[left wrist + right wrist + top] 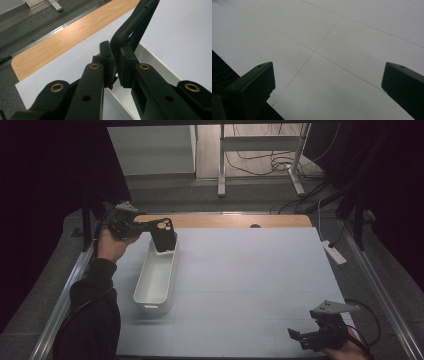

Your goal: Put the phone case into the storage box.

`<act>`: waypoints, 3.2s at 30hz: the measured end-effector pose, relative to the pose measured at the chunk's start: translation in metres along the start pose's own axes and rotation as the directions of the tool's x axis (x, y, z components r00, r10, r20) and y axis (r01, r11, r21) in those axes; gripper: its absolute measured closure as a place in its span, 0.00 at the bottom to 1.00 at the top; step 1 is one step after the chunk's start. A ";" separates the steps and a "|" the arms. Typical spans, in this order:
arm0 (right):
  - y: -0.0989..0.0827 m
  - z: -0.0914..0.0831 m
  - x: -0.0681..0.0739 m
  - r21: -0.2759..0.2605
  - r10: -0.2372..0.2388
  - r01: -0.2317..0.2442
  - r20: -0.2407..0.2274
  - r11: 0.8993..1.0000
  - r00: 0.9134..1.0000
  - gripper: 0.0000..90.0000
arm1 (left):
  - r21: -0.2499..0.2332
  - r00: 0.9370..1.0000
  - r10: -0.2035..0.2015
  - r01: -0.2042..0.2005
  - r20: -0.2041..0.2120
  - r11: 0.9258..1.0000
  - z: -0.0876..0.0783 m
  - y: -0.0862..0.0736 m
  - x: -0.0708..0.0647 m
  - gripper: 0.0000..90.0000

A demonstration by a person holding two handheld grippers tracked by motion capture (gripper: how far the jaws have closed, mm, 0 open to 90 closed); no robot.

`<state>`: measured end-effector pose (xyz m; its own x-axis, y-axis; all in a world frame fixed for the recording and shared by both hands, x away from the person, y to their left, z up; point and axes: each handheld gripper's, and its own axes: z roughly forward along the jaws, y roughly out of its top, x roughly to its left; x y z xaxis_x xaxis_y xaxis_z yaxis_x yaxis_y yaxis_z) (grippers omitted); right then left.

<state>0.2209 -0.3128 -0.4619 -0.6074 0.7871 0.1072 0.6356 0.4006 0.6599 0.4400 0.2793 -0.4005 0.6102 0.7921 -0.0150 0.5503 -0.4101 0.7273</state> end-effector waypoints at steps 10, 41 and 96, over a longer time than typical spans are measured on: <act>0.000 0.000 0.000 0.003 0.006 -0.006 -0.003 1.000 1.000 0.00 | -0.005 1.000 0.004 -0.004 -0.022 1.000 0.012 -0.003 0.003 0.92; 0.000 0.000 -0.001 0.001 0.009 -0.009 -0.007 1.000 1.000 0.00 | -0.060 0.990 -0.070 0.063 -0.119 0.996 0.035 -0.006 0.009 0.79; -0.001 -0.002 -0.001 -0.015 0.009 -0.009 -0.008 1.000 1.000 0.00 | -0.048 0.977 -0.176 0.183 0.120 0.982 0.012 -0.026 -0.015 0.06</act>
<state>0.2203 -0.3148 -0.4614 -0.6055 0.7869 0.1186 0.6339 0.3869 0.6697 0.4229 0.2729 -0.4276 0.5678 0.7918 -0.2250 0.6247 -0.2364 0.7442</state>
